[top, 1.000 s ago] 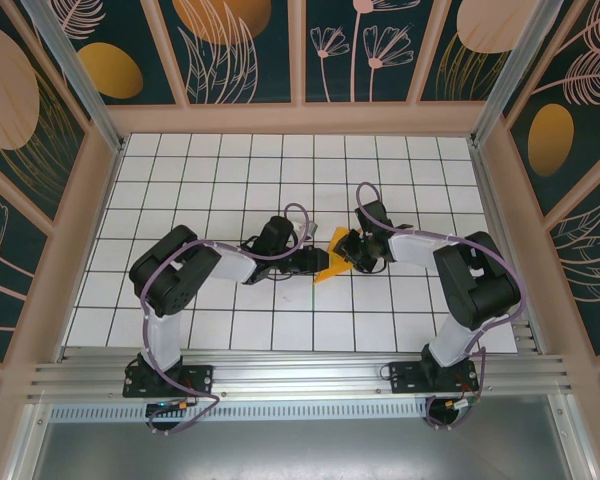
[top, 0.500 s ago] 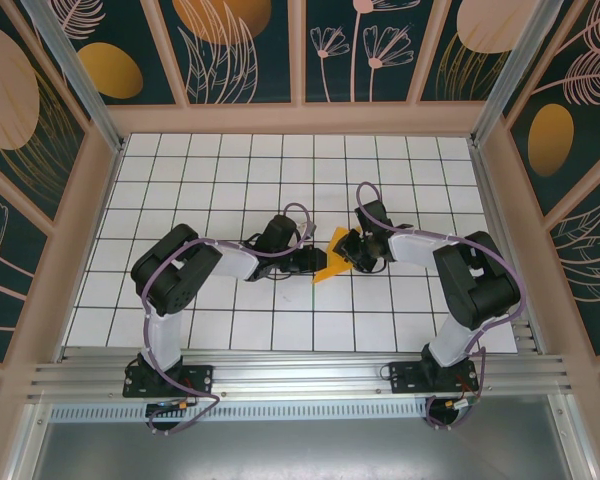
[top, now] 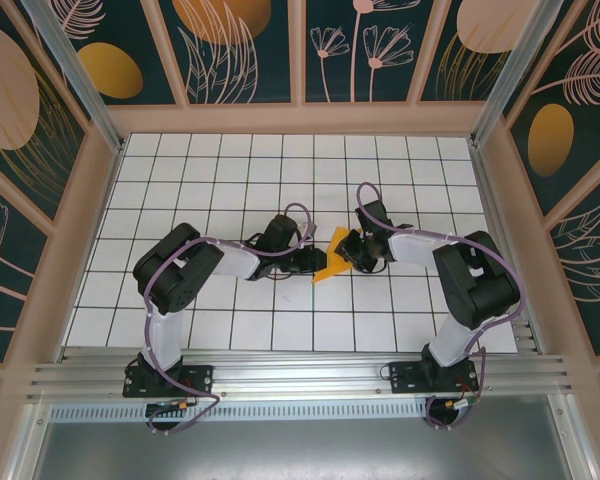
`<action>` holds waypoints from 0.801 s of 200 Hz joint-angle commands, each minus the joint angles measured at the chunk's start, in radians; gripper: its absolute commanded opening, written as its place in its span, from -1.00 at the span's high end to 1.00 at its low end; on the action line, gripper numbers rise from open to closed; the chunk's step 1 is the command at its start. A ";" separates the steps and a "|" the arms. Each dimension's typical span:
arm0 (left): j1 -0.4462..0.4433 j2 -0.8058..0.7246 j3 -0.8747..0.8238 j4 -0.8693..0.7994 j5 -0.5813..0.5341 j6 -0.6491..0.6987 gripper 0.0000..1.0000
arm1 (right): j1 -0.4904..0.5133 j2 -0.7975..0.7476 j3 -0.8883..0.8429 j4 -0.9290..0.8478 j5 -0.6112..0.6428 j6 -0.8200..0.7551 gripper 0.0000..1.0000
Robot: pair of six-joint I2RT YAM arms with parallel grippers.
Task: Fold a paper plane with a square sheet of paper (pick it up from the middle)
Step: Fourth fold the wing at the center of the table.
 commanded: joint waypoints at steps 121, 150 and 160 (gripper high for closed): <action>-0.001 0.043 0.038 -0.171 -0.080 0.064 0.68 | -0.006 0.098 -0.041 -0.123 0.092 -0.019 0.40; -0.001 0.050 0.042 -0.203 -0.103 0.070 0.71 | -0.008 0.066 -0.032 -0.114 0.084 -0.046 0.34; 0.000 0.055 0.042 -0.213 -0.109 0.071 0.73 | -0.007 0.037 -0.029 -0.097 0.077 -0.064 0.30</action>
